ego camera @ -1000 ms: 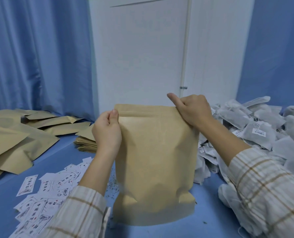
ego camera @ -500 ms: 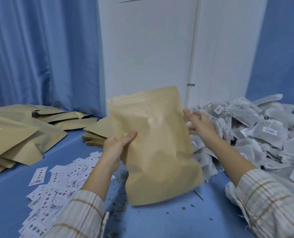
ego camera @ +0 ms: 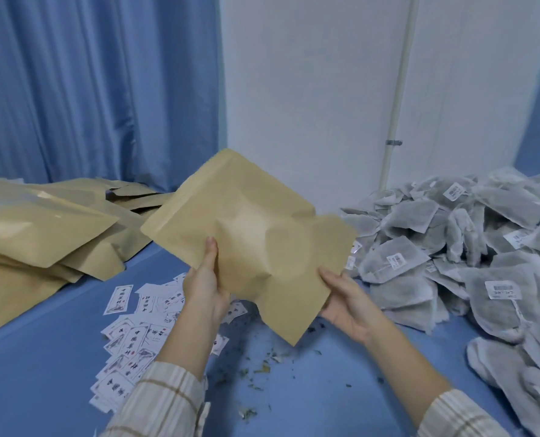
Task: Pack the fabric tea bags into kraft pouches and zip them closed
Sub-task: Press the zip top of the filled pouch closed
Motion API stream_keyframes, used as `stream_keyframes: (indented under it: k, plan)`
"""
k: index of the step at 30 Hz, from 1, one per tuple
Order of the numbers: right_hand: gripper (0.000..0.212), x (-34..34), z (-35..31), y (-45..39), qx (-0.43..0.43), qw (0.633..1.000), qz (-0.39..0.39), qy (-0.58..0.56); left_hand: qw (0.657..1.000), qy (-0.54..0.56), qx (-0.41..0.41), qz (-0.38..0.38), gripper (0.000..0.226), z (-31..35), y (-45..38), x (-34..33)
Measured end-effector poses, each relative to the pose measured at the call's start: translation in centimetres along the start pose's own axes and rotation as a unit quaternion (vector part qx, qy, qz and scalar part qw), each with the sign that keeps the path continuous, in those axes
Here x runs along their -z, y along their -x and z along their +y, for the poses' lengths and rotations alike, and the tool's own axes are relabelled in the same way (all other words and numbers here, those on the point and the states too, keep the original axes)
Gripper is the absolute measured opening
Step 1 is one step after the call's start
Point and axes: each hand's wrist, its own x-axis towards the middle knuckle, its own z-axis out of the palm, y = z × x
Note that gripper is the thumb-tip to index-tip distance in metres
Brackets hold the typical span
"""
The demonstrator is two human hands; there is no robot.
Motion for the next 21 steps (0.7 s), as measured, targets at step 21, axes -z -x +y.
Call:
stream_keyframes:
  k: [21]
  plan:
    - [0.025, -12.5, 9.0, -15.0, 0.071, 0.8, 0.031, 0.595, 0.982, 0.093, 0.154, -0.058, 0.037, -1.6, -8.3, 2.0]
